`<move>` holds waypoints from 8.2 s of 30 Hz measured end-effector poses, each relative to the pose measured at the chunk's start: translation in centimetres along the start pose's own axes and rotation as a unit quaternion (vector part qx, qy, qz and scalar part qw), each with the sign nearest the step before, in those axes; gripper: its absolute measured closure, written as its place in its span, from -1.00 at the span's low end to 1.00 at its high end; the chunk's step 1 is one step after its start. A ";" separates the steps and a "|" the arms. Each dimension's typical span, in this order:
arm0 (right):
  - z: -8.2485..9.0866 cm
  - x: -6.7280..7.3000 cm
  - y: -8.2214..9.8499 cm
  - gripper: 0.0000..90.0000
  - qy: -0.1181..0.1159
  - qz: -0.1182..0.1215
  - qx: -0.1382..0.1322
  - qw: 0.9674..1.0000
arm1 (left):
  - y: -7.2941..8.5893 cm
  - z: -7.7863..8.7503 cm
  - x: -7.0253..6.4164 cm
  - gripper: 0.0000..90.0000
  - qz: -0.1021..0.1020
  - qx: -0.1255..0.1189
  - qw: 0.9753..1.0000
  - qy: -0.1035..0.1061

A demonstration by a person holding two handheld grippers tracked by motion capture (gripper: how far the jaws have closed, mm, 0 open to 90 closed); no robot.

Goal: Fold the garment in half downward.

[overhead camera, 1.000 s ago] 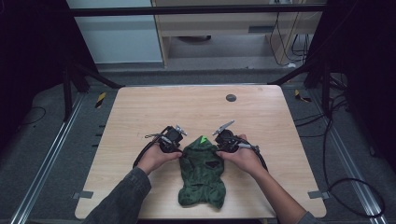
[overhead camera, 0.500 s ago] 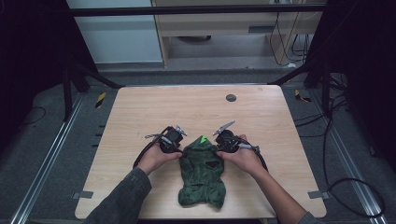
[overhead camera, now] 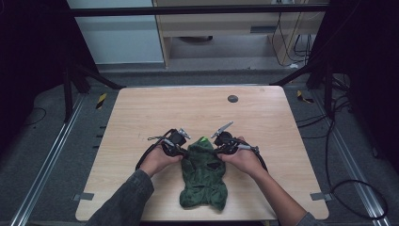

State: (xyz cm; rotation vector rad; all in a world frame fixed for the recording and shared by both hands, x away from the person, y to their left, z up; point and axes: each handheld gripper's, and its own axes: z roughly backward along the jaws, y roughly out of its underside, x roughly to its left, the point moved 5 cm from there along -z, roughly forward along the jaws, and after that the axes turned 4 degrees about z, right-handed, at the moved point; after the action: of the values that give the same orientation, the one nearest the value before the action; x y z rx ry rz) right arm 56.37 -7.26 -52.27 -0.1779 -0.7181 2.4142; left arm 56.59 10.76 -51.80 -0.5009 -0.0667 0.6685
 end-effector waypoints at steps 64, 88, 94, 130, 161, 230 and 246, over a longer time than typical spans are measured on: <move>5.8 0.2 -4.0 0.90 0.053 0.050 -0.089 0.993 | -2.8 5.5 -0.3 0.86 -0.014 -0.079 0.995 -0.061; 7.1 -1.9 -5.6 0.90 0.069 0.045 -0.099 0.992 | -4.3 7.1 1.0 0.86 -0.003 -0.103 0.991 -0.079; 7.5 -0.6 -5.0 0.89 0.065 0.056 -0.108 0.990 | -3.1 7.0 -0.2 0.86 -0.020 -0.097 0.992 -0.078; 6.6 6.1 1.8 0.79 0.055 0.092 -0.124 0.986 | 3.3 5.5 -5.1 0.77 -0.040 -0.093 0.993 -0.063; 6.1 6.6 5.5 0.63 0.050 0.093 -0.098 0.990 | 6.1 4.6 -5.7 0.71 -0.026 -0.109 0.991 -0.068; 8.0 4.6 4.5 -0.01 0.056 0.073 -0.104 0.990 | 5.3 7.3 -3.9 0.55 -0.020 -0.131 0.989 -0.068; 9.1 1.6 4.5 -0.63 0.085 0.017 -0.126 0.988 | 2.9 7.8 -2.7 -0.22 -0.009 -0.136 0.987 -0.090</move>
State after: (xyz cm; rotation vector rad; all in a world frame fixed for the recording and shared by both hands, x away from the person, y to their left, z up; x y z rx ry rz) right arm 50.19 -13.46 -46.90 -0.4961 -0.9457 2.2991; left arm 51.06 14.34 -46.02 -0.7017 -0.3354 0.6891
